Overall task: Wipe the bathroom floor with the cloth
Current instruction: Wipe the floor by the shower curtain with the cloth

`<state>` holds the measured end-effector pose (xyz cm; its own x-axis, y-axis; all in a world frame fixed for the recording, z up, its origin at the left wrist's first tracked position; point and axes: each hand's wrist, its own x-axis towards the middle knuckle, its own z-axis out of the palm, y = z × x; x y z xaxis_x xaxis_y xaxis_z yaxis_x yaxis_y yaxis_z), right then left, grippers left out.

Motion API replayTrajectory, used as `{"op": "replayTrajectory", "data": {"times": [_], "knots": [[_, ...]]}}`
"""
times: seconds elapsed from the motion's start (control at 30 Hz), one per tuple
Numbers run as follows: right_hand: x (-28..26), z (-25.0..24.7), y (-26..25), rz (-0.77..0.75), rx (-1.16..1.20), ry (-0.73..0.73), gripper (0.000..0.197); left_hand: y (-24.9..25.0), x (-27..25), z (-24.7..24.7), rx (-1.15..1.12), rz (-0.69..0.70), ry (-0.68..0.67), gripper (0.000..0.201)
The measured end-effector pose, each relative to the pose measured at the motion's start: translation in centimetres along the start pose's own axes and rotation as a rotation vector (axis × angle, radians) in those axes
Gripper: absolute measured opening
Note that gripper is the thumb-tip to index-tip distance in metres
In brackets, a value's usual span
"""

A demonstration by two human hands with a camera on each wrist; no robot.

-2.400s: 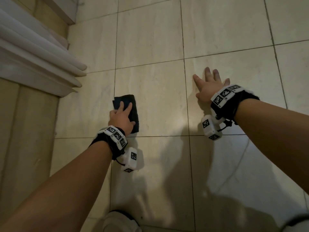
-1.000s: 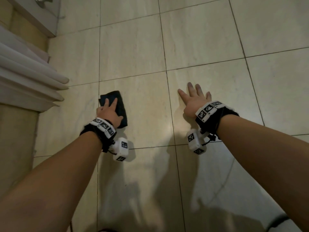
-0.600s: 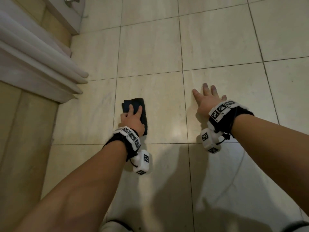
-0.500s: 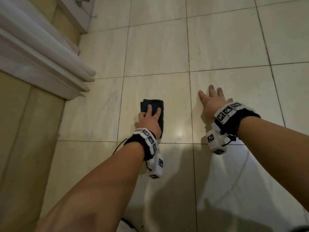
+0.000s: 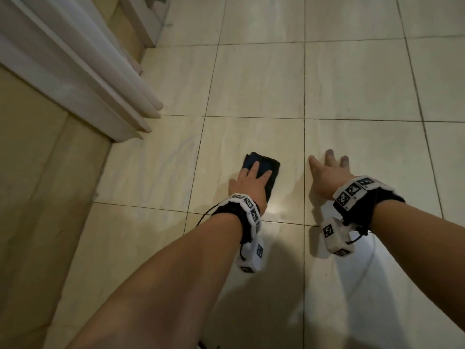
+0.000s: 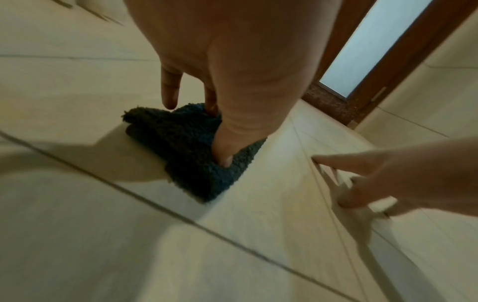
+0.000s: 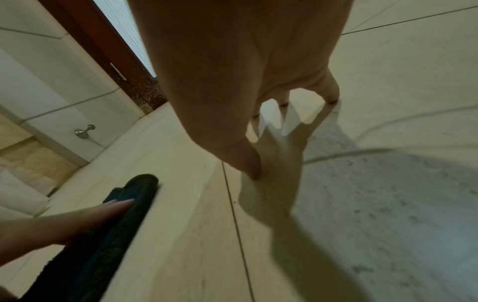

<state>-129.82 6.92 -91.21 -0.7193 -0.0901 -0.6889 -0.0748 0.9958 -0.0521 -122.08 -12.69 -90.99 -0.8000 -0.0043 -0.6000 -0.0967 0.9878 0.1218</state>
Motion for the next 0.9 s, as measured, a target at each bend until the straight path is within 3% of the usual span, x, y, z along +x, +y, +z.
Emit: {"op": "replayTrajectory", "data": {"times": [0.17,0.33,0.5,0.7,0.9], "knots": [[-0.5,-0.3,-2.6,-0.020,-0.004,0.023,0.095,-4.5,-0.6,-0.9,-0.028,-0.126,0.031,0.085],[-1.1,0.9,-8.6,-0.213,-0.096,0.190,0.083,-7.2,-2.4,0.0,0.023,-0.139,0.038,0.089],[-1.0,1.7,-13.6,-0.342,-0.126,0.169,0.079,-10.1,-4.2,0.8,0.051,-0.160,0.038,0.090],[0.0,1.4,-14.4,-0.284,-0.193,0.235,0.076,-14.5,-5.4,1.2,-0.027,-0.231,0.050,0.088],[1.8,0.7,-14.4,-0.254,-0.163,0.241,0.077,-13.9,-4.5,1.7,-0.032,-0.265,0.092,0.088]]}}
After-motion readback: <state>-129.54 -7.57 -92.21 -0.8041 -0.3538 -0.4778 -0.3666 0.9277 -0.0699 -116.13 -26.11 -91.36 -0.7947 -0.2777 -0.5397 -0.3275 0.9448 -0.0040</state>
